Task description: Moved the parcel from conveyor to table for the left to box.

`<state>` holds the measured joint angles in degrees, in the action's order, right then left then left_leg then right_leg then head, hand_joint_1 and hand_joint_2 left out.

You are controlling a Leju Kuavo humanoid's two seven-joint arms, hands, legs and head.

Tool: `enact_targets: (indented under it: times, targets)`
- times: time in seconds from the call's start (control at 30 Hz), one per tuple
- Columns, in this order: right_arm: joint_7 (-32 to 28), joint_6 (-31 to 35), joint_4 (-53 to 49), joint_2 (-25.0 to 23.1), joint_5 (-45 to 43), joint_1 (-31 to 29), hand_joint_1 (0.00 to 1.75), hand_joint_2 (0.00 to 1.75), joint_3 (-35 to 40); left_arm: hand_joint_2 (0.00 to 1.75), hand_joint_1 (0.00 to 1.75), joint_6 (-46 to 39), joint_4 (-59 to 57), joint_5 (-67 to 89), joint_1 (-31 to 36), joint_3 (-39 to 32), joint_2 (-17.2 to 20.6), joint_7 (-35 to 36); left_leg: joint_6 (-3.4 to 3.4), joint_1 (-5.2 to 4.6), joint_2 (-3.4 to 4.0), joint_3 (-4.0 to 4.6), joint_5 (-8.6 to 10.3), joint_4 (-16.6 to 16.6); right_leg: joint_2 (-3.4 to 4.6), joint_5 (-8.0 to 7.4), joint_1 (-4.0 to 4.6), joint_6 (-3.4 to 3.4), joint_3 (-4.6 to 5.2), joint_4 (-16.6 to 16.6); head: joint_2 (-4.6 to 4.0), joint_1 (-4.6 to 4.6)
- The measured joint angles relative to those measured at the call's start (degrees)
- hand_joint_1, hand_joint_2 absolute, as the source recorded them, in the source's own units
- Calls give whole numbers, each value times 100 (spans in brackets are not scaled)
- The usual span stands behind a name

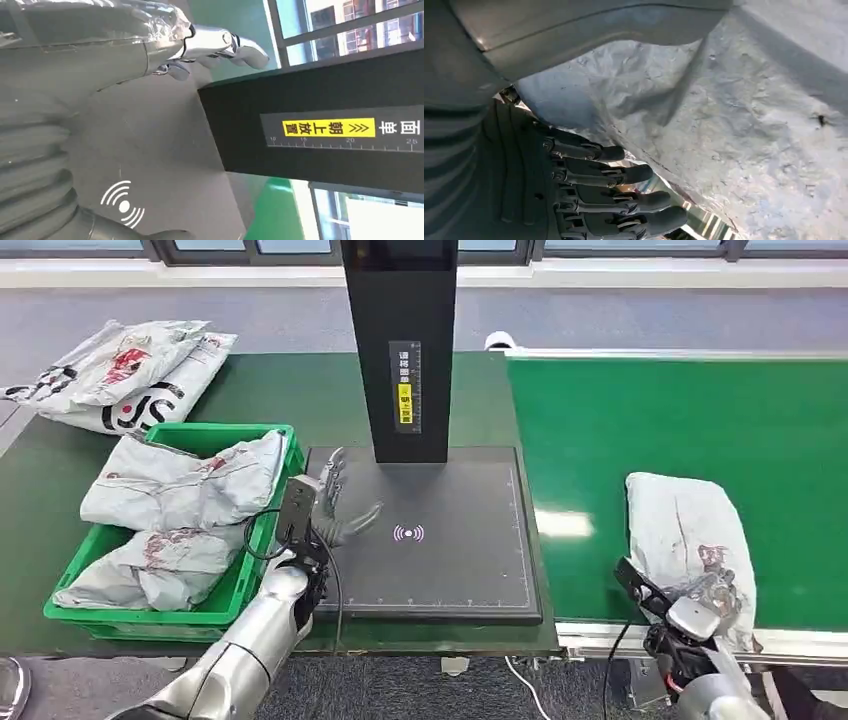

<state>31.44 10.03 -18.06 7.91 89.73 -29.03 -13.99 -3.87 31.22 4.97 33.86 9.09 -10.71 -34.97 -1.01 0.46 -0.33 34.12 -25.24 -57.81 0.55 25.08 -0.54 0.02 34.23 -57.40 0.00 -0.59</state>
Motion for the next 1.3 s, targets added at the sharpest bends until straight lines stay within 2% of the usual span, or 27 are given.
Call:
enact_targets:
  times: [0.13,0.47,0.87,0.97,1.03,1.1,1.3]
  targets:
    - [-121,-317,20,0,-101,-39,175,175,33,175,0,0,-53,-35,17,16,0,0,5,1,-5,-12,2,-1,-4,-3,-2,6,-18,6,-2,0]
    - [-256,-274,23,4,-125,-69,175,175,35,175,0,-61,-51,-35,-6,40,22,28,19,-1,-22,-8,7,-3,-18,-6,-9,14,-22,10,0,0]
    - [-672,747,20,-66,-182,2,175,175,35,175,0,-175,157,-35,-219,40,66,66,8,-1,-24,14,1,0,-19,-1,-1,8,-3,4,0,0]
    - [-1619,2404,-107,-173,-471,-1,175,175,35,175,0,-420,312,-53,-347,40,118,88,7,-1,-15,28,2,1,-10,-4,-12,7,22,-6,0,2]
    - [-2122,2897,-304,-273,-736,-63,175,175,35,175,0,-488,422,-48,-423,40,153,133,5,-1,-8,29,4,0,-5,-5,-11,6,26,-7,0,0]
    - [-2376,2977,-617,-387,-916,-110,175,175,35,175,0,-516,511,-35,-465,40,186,162,7,-1,-16,29,7,0,-13,-4,-11,6,26,-7,0,0]
    - [-2543,3017,-1042,-544,-1122,-119,175,175,40,175,0,-555,616,-16,-495,40,245,201,4,0,-54,41,15,0,-40,-3,-11,7,26,-7,0,0]
